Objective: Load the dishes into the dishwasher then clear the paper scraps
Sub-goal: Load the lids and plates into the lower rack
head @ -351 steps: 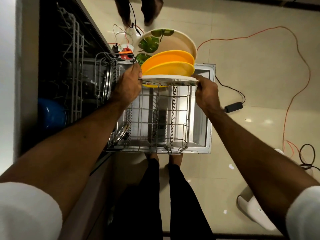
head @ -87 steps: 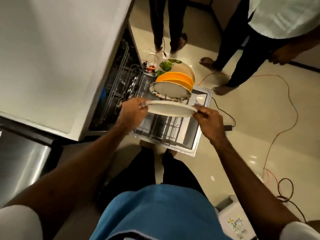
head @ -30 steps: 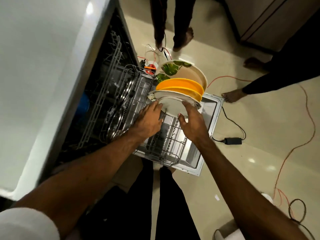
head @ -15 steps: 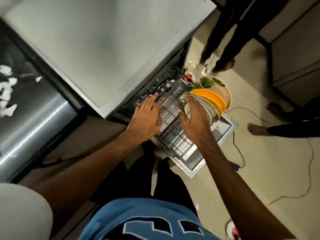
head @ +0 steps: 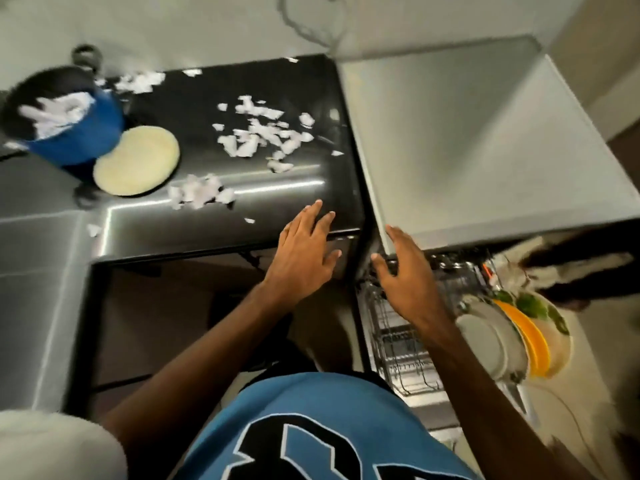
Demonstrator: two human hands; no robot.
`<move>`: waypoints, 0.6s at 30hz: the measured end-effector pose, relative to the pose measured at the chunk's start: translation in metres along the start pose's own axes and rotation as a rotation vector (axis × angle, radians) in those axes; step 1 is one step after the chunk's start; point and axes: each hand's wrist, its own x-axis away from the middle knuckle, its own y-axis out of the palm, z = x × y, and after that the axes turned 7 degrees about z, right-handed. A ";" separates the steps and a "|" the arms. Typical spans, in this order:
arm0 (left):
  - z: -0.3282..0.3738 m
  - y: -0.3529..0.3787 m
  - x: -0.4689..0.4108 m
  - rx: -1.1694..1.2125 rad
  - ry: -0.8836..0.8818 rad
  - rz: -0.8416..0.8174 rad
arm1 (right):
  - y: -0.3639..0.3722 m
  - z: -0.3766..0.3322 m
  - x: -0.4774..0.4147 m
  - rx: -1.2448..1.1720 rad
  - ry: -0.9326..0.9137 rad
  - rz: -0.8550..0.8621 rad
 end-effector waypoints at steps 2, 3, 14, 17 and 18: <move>-0.035 -0.025 0.009 0.002 -0.100 0.043 | 0.027 -0.030 -0.018 0.001 -0.082 -0.040; -0.049 -0.035 0.013 0.003 -0.139 0.058 | 0.036 -0.042 -0.026 -0.001 -0.107 -0.062; -0.198 -0.088 0.047 0.157 -0.576 0.086 | 0.136 -0.169 -0.089 -0.009 -0.320 -0.310; -0.223 -0.093 0.037 0.184 -0.649 0.050 | 0.155 -0.194 -0.109 0.002 -0.362 -0.395; -0.228 -0.094 0.033 0.187 -0.674 0.046 | 0.160 -0.200 -0.115 0.006 -0.376 -0.422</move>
